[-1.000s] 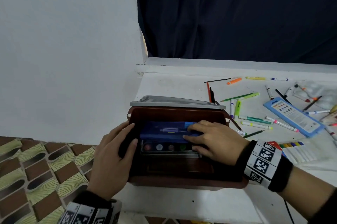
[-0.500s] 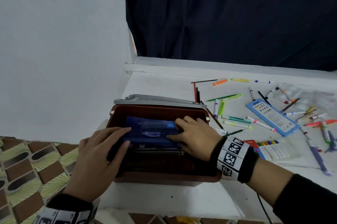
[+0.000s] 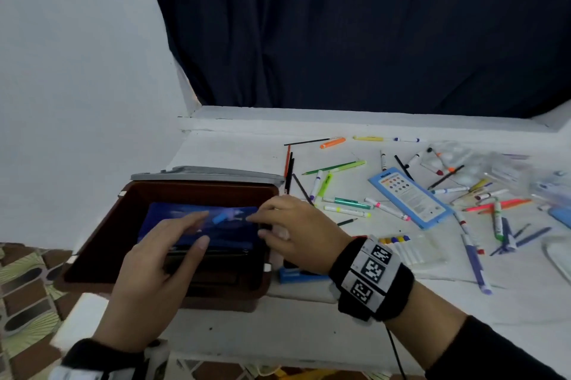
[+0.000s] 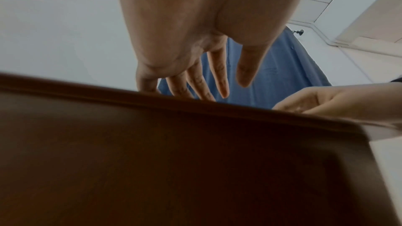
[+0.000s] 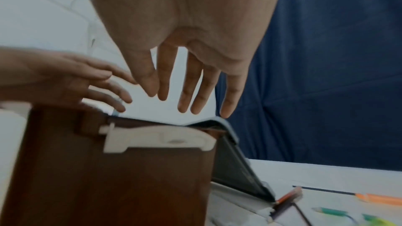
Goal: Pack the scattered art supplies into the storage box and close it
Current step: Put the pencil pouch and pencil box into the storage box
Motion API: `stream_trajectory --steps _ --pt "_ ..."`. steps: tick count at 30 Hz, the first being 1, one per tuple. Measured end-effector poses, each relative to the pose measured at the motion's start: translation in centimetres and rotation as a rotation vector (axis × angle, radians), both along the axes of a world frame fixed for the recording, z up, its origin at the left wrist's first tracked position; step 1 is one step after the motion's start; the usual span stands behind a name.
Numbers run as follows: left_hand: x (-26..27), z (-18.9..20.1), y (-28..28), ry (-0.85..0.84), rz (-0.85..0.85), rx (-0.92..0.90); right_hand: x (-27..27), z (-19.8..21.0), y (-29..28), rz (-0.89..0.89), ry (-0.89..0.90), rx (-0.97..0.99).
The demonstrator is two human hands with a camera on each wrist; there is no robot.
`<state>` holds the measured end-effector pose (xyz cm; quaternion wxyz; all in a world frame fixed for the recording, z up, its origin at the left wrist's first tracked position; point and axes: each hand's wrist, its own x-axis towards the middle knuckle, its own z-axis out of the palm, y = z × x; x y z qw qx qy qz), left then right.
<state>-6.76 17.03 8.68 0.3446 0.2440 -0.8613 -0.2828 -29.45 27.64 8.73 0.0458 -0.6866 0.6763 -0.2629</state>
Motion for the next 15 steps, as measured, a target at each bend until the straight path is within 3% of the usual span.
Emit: stream_trajectory --steps 11,15 --pt "-10.8 -0.8 10.8 -0.007 -0.058 0.106 -10.0 -1.0 17.5 -0.355 -0.477 -0.319" --pt "-14.2 -1.0 12.9 -0.002 -0.134 0.121 -12.7 -2.6 21.0 -0.486 -0.575 -0.317"
